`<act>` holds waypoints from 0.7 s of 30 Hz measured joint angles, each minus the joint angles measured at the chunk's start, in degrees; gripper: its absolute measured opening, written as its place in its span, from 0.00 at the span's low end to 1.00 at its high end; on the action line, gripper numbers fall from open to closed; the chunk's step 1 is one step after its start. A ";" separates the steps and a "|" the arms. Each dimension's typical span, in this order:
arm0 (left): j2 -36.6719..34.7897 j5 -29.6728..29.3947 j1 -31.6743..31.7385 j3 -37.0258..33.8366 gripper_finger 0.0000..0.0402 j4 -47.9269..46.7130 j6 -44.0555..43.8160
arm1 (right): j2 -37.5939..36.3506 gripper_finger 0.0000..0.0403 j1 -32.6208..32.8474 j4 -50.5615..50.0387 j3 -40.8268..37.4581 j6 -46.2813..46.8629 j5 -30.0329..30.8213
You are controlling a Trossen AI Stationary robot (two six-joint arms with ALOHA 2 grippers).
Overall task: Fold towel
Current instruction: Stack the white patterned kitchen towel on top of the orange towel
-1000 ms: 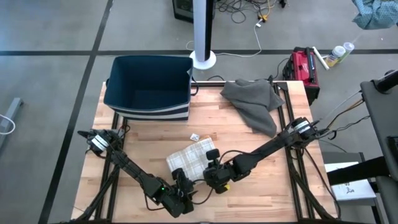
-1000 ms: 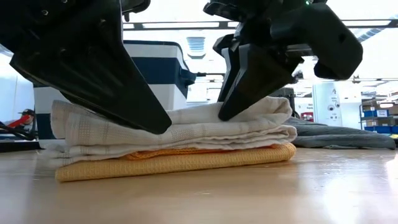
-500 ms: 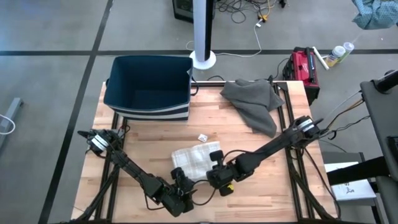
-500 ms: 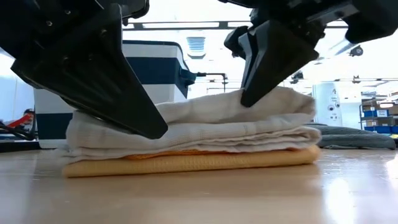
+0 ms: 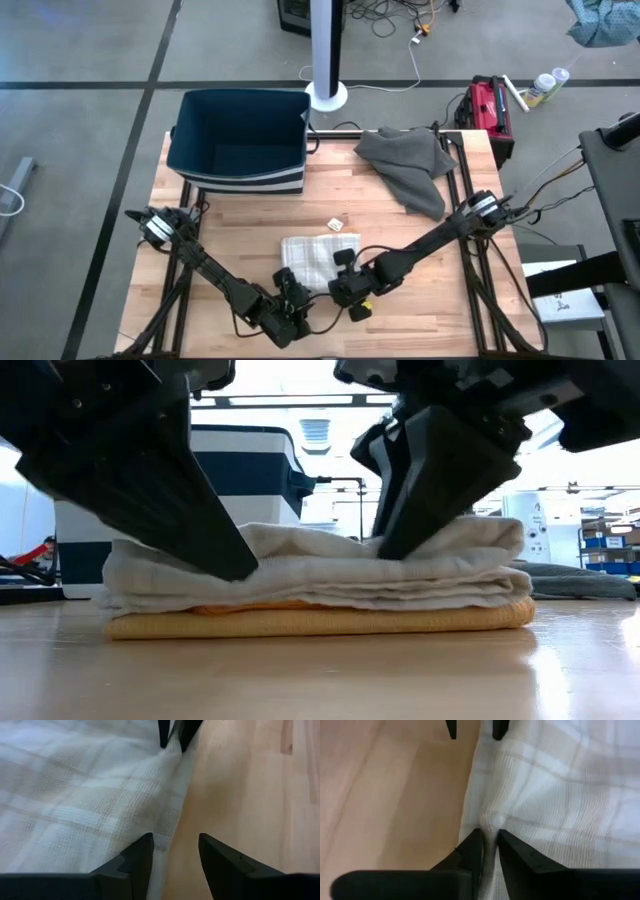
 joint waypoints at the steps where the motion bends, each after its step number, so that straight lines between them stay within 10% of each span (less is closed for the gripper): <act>1: -0.48 -0.11 -0.02 0.00 0.38 -0.96 0.00 | -0.15 0.16 0.18 0.09 0.13 -0.09 0.89; 21: -2.56 -4.87 -3.49 0.04 0.38 2.40 2.04 | 3.23 0.40 4.42 18.17 -1.02 3.94 16.43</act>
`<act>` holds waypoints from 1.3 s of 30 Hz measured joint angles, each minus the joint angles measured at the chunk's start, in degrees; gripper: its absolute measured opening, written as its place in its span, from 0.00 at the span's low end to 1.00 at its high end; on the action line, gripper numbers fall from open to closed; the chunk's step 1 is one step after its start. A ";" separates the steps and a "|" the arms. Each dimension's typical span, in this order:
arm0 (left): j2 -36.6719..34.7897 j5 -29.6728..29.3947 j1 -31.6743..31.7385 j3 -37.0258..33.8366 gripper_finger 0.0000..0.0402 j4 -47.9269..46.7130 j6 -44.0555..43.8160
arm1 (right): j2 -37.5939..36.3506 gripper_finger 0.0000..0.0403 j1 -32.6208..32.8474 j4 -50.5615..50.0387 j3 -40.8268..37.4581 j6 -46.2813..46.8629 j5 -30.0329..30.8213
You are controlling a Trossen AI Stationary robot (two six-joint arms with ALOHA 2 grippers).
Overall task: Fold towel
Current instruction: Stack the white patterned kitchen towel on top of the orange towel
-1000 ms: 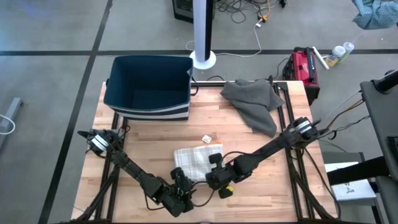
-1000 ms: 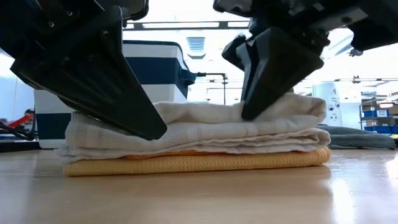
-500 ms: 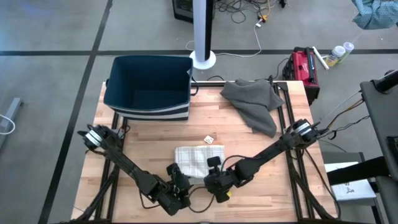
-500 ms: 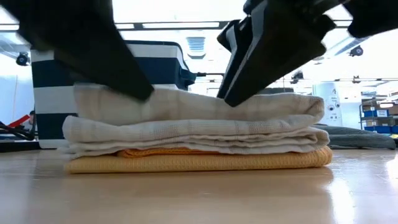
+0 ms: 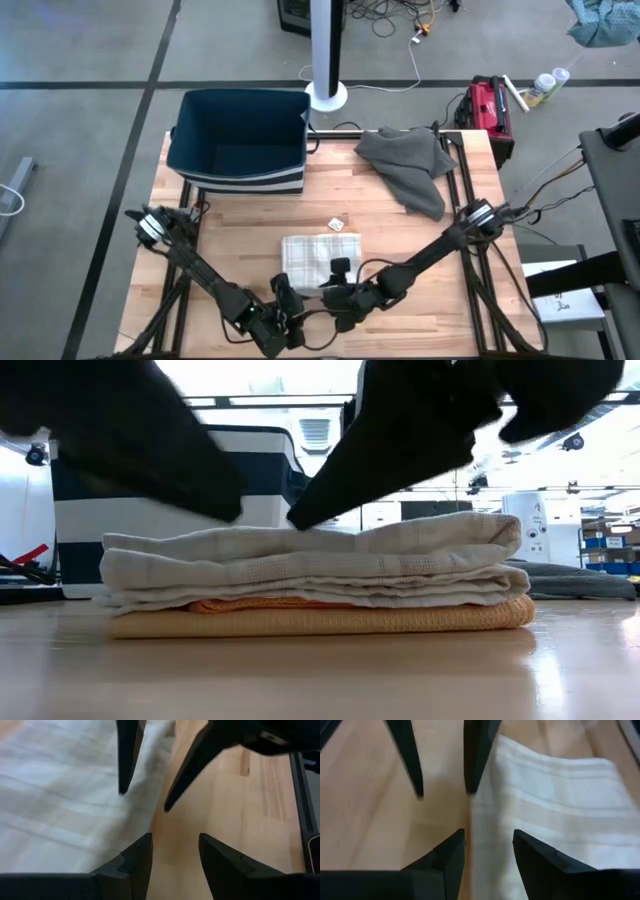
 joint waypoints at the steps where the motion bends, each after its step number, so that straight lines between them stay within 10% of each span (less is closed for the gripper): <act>1: 0.89 0.00 -0.07 0.00 0.38 0.71 -0.38 | 0.62 0.40 -0.04 0.80 0.00 0.00 -0.14; 25: 8.04 -0.18 1.98 -0.02 0.38 5.44 -3.25 | 4.27 0.28 -2.88 3.82 0.02 -1.66 1.21; 39: 8.04 -0.14 2.62 -0.02 0.38 4.83 -3.75 | 2.81 0.02 -0.96 3.72 0.35 -3.14 1.79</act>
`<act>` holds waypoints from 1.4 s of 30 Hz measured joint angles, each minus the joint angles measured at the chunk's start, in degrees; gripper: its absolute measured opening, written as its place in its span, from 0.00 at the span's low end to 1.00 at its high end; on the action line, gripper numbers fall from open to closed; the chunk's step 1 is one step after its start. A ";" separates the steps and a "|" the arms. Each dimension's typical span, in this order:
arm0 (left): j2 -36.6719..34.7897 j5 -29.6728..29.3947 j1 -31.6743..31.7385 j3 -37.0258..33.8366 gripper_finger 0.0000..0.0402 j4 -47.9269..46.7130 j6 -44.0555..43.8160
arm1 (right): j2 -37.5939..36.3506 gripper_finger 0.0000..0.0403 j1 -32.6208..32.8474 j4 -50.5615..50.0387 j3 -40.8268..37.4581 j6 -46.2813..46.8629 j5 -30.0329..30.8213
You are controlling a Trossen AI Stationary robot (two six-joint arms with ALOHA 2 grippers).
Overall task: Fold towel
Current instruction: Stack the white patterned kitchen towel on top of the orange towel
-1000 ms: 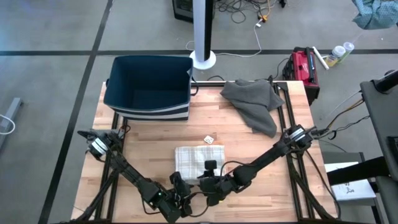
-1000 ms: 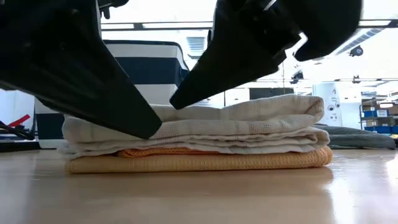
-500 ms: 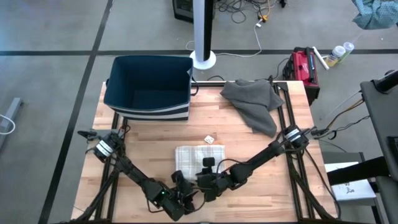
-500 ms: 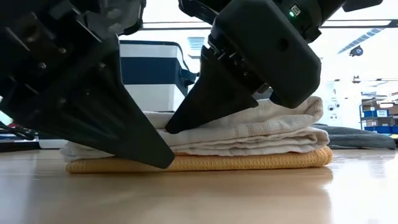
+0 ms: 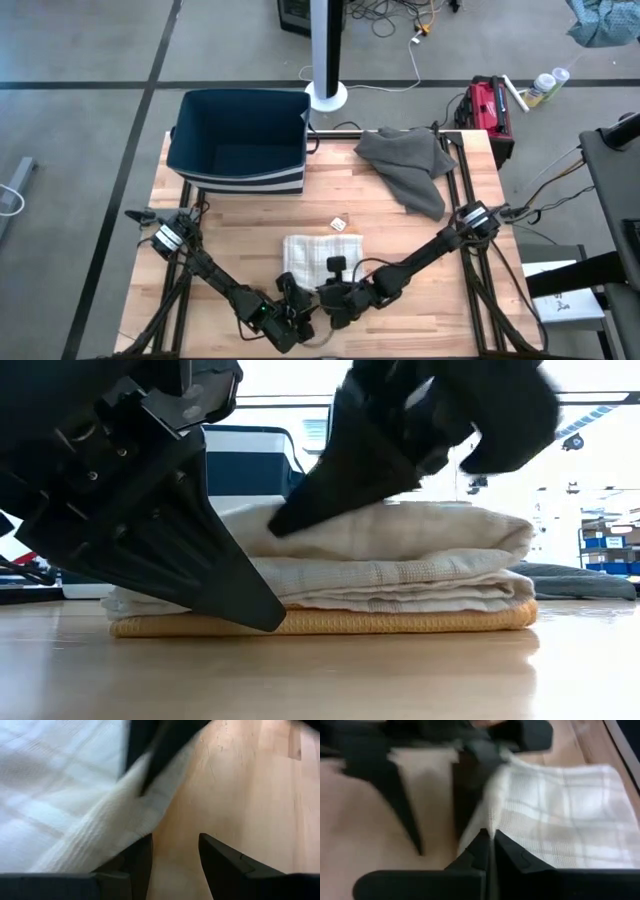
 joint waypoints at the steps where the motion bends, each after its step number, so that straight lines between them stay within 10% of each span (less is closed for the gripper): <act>1: 0.00 0.02 0.02 0.00 0.38 0.00 -0.02 | -0.16 0.02 0.38 0.16 0.11 -0.11 -0.19; 19: -1.17 2.13 -0.11 0.00 0.38 -1.31 0.22 | 1.62 0.05 0.87 0.10 -0.24 -0.64 -3.16; 33: -12.77 18.65 -1.71 0.00 0.38 -9.65 2.42 | -7.45 0.44 2.64 -6.40 -0.60 3.26 -9.08; 42: -19.29 8.65 0.17 0.00 0.38 -11.03 10.78 | -16.64 0.53 4.50 -8.04 -11.04 11.06 -1.61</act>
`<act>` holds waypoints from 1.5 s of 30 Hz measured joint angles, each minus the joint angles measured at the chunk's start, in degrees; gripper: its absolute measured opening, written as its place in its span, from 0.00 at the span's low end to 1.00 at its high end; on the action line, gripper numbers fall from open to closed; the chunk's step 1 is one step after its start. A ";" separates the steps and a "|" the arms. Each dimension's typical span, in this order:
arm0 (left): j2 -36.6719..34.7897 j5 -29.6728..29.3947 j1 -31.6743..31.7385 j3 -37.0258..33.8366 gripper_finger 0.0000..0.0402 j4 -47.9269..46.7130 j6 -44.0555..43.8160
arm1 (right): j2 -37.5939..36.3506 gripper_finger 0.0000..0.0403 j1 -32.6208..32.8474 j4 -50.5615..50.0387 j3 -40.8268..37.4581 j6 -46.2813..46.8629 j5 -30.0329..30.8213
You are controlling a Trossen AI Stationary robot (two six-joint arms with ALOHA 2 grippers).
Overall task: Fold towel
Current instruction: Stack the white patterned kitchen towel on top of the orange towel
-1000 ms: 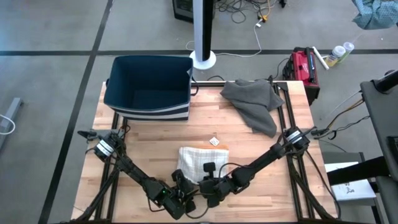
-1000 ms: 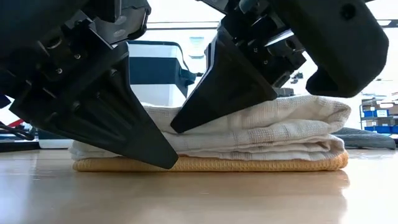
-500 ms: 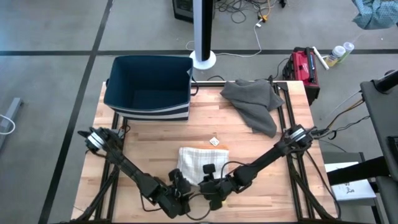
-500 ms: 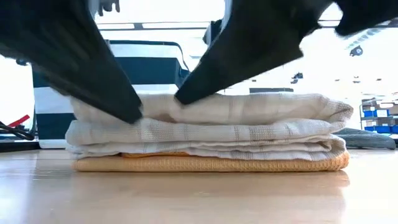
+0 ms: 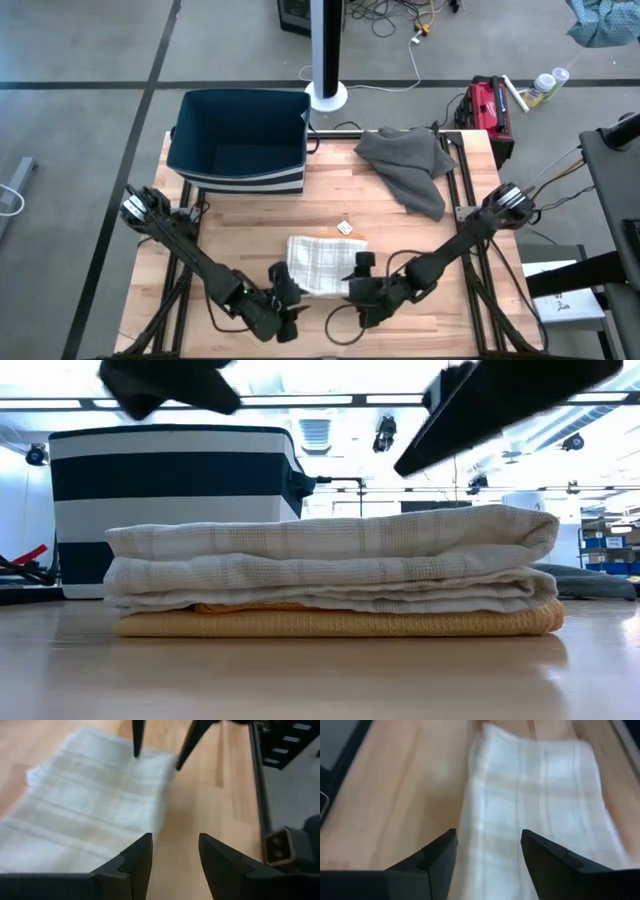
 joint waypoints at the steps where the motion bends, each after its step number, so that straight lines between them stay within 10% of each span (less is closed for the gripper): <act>1: -0.16 -0.02 0.81 -0.02 0.38 0.06 1.23 | -0.74 0.54 0.00 2.39 -2.11 1.05 -0.02; 11: 0.27 3.25 8.70 -8.12 0.38 6.56 6.19 | -1.80 0.50 0.15 37.01 -22.18 -1.81 1.39; 21: 0.38 3.87 9.54 -25.40 0.38 30.67 5.46 | 3.95 0.50 0.15 38.30 -23.99 -1.56 -0.13; 34: -6.92 1.47 10.85 -22.40 0.38 20.74 10.26 | -14.53 0.50 -3.82 36.97 -25.83 -12.61 0.09; 45: -5.03 0.94 13.77 -29.81 0.38 29.77 8.68 | -5.04 0.51 -10.06 57.09 -35.33 -8.97 -1.57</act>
